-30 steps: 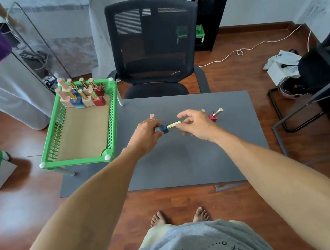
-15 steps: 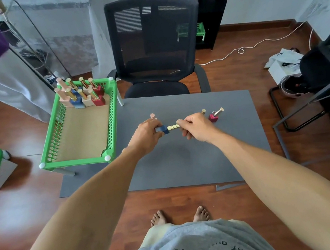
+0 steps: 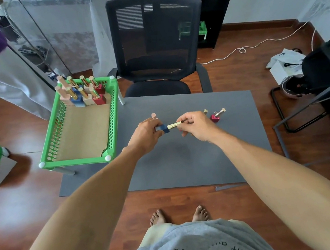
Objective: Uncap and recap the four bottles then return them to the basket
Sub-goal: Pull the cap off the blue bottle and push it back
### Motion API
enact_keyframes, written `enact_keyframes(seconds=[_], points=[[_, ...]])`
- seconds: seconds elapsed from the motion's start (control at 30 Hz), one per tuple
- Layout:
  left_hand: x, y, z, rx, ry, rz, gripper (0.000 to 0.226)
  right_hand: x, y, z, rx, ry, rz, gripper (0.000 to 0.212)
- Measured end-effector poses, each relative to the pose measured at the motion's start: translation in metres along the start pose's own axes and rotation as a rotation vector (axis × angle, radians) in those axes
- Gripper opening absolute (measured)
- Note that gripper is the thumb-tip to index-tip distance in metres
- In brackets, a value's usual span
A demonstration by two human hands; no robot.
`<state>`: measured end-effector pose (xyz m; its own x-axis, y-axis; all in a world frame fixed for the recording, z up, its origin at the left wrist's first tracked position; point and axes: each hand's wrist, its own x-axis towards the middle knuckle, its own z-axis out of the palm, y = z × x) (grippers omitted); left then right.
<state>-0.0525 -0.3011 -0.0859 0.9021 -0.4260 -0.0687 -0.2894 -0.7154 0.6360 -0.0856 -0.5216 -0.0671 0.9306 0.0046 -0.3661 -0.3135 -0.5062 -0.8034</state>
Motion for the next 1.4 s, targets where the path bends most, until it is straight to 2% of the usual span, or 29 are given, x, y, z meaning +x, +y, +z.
enact_keyframes(seconds=[0.43, 0.87, 0.97, 1.07, 1.2, 1.3, 1.4], points=[[0.002, -0.005, 0.004, 0.035, -0.013, 0.032, 0.007, 0.006, 0.009, 0.006, 0.003, 0.002, 0.025, 0.008], [0.005, -0.012, 0.007, 0.003, -0.065, -0.040, 0.005, 0.011, 0.014, 0.017, 0.049, 0.015, 0.034, 0.009], [0.005, -0.013, 0.009, -0.030, -0.073, -0.147, 0.010, 0.015, 0.013, 0.018, 0.062, 0.042, 0.048, 0.004], [-0.001, -0.020, 0.018, 0.083, -0.052, -0.272, 0.044, 0.020, 0.010, 0.019, 0.025, 0.075, 0.066, 0.004], [-0.014, -0.039, 0.040, 0.203, -0.001, -0.346, 0.070, 0.028, 0.010, 0.021, -0.095, 0.137, 0.050, 0.013], [-0.024, -0.054, 0.058, 0.263, -0.052, -0.380, 0.104, 0.033, 0.011, 0.024, -0.176, 0.183, 0.033, 0.021], [-0.029, -0.065, 0.074, 0.302, -0.086, -0.410, 0.118, 0.043, 0.012, 0.026, -0.244, 0.191, 0.031, 0.016]])
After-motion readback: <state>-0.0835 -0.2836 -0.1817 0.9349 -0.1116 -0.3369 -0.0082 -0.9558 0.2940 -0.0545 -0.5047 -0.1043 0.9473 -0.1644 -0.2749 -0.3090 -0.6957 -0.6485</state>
